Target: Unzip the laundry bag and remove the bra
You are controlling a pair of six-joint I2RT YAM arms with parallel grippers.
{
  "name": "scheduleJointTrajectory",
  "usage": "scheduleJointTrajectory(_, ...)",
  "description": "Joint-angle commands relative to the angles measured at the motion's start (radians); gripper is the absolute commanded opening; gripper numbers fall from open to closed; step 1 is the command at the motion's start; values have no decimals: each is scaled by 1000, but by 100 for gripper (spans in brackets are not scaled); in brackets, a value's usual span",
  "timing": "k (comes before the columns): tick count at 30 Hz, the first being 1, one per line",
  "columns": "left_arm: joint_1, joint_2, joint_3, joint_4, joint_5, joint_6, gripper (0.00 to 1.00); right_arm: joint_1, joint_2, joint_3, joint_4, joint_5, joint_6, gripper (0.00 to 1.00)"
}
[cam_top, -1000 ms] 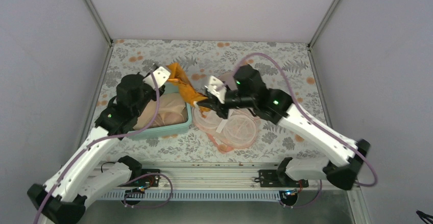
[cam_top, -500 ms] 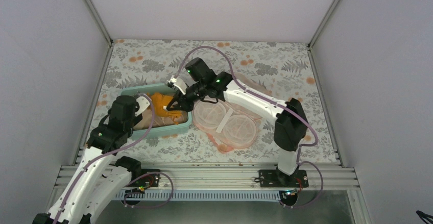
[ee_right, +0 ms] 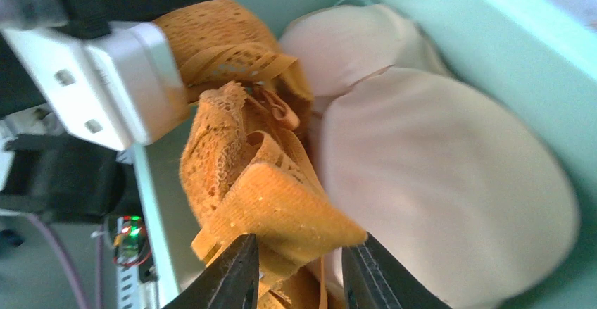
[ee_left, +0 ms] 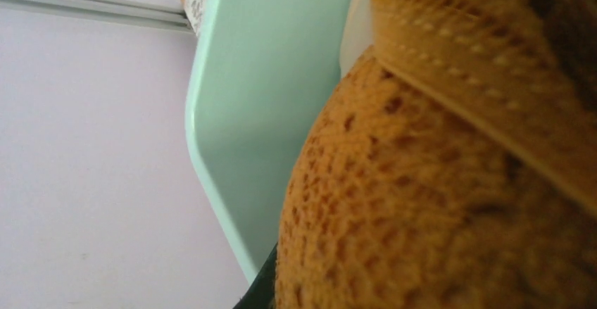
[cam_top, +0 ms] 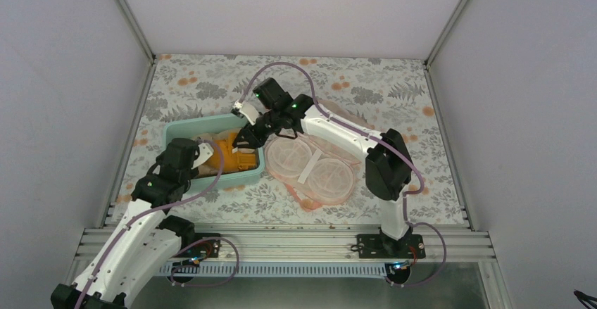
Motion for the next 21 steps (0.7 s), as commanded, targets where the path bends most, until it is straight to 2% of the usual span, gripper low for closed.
scheduleJointTrajectory(1,5,32,11,118,-48,55,8,-7,13,51,41,145,45,33)
scheduleJointTrajectory(4,6,57,40,129,-47,44,10,-8,27,69,55,184,50,34)
scheduleJointTrajectory(10,6,63,16,151,-50,35,13,-9,53,169,2,330,48,49)
scheduleJointTrajectory(15,11,58,-2,136,-37,7,13,-10,18,240,-69,457,34,53)
scheduleJointTrajectory(18,15,56,-3,128,-27,-8,13,15,-43,184,-83,489,41,52)
scheduleJointTrajectory(21,25,55,-3,123,-14,-25,13,101,-161,-5,12,437,-4,54)
